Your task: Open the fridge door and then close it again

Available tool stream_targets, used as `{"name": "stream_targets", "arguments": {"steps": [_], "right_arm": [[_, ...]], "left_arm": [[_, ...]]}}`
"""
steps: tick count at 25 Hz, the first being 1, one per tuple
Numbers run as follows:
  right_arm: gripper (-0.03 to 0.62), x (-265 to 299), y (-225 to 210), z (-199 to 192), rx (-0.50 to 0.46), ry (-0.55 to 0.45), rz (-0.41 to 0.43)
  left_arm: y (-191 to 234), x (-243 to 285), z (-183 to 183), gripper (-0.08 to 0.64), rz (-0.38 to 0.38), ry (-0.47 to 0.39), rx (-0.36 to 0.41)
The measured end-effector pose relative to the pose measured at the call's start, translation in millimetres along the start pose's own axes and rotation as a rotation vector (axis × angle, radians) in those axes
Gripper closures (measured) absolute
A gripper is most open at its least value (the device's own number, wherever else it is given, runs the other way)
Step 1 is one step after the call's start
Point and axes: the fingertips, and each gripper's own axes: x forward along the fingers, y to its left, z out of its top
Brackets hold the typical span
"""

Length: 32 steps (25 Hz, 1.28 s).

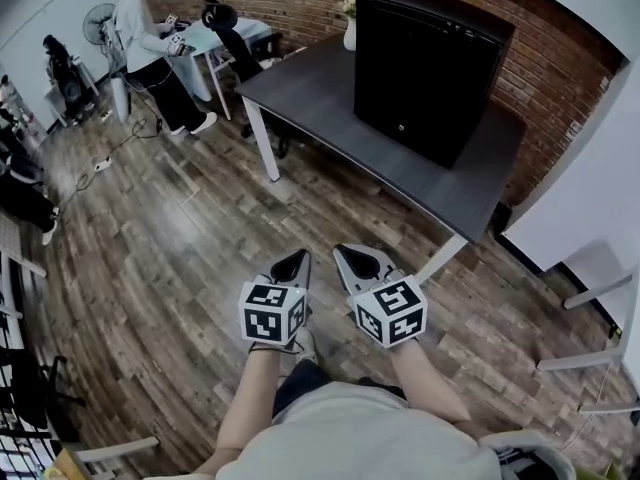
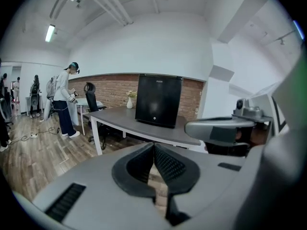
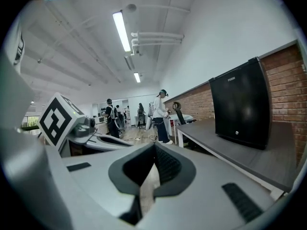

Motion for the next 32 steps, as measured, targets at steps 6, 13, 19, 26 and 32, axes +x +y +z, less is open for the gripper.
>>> {"name": "stream_targets", "arguments": {"steps": [6, 13, 19, 26, 32], "right_arm": [[0.594, 92.7, -14.4, 30.4, 0.002, 0.000, -0.075], [0.594, 154.8, -37.0, 41.4, 0.058, -0.004, -0.186], [0.594, 197.7, -39.5, 29.6, 0.045, 0.068, -0.180], [0.594, 247.5, -86.8, 42.9, 0.042, 0.067, -0.191], [0.594, 297.1, -162.8, 68.7, 0.050, 0.058, -0.222]], "left_arm": [[90.1, 34.0, 42.6, 0.554, -0.046, -0.010, 0.032], [150.3, 62.5, 52.3, 0.554, -0.111, 0.031, 0.060], [184.6, 83.8, 48.7, 0.554, -0.128, 0.053, 0.012], [215.0, 137.9, 75.0, 0.554, -0.130, 0.039, -0.001], [242.1, 199.8, 136.5, 0.554, -0.143, 0.003, 0.043]]}}
